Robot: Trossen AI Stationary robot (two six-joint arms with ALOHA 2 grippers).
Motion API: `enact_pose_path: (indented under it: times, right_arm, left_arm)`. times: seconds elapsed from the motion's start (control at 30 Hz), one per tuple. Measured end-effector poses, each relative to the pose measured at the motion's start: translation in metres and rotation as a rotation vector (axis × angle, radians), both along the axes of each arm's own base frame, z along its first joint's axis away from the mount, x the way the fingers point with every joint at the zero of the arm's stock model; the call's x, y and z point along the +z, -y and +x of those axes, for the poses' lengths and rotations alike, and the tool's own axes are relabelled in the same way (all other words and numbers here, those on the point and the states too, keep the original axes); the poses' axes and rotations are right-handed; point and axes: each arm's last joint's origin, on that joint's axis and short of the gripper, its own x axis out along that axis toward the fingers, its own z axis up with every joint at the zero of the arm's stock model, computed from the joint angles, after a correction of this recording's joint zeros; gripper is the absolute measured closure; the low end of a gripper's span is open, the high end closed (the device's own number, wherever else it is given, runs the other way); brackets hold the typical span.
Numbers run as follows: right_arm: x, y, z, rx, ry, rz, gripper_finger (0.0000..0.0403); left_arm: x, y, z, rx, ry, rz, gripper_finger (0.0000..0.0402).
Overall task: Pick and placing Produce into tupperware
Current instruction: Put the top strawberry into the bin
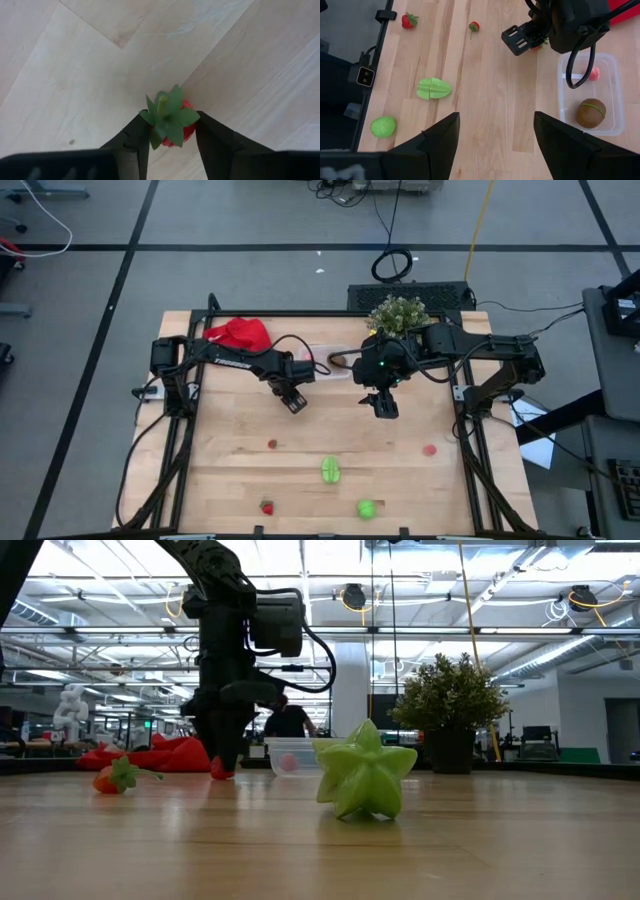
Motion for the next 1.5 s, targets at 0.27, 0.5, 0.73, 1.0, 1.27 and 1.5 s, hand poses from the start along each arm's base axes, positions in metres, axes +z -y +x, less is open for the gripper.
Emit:
enact_pose_path:
  times: [0.27,0.5,0.73,1.0,1.27,1.5]
  right_arm:
    - [0.000,0.000,0.000,0.000,0.000,0.000,0.0156]
    - [0.000,0.000,0.000,0.000,0.004,0.000,0.0156]
    - [0.001,0.000,0.001,0.000,0.014,0.000,0.0156]
    - [0.001,0.000,0.001,0.000,0.014,0.001,0.0156]
    - [0.001,0.000,0.001,0.000,0.014,0.000,0.0156]
    - [0.000,0.000,0.000,0.000,0.000,0.000,0.0156]
  left_arm:
    - [0.000,0.000,0.000,0.009,0.000,-0.001,0.0270]
    - [0.000,0.000,0.000,0.009,-0.001,-0.004,0.0277]
    - [0.004,0.001,0.000,0.008,-0.020,-0.019,0.0271]
    - [0.021,0.000,0.004,0.005,-0.057,-0.025,0.0265]
    - [0.050,0.000,0.011,-0.019,-0.073,0.003,0.0264]
    - [0.085,-0.010,0.019,-0.048,-0.047,0.080,0.0264]
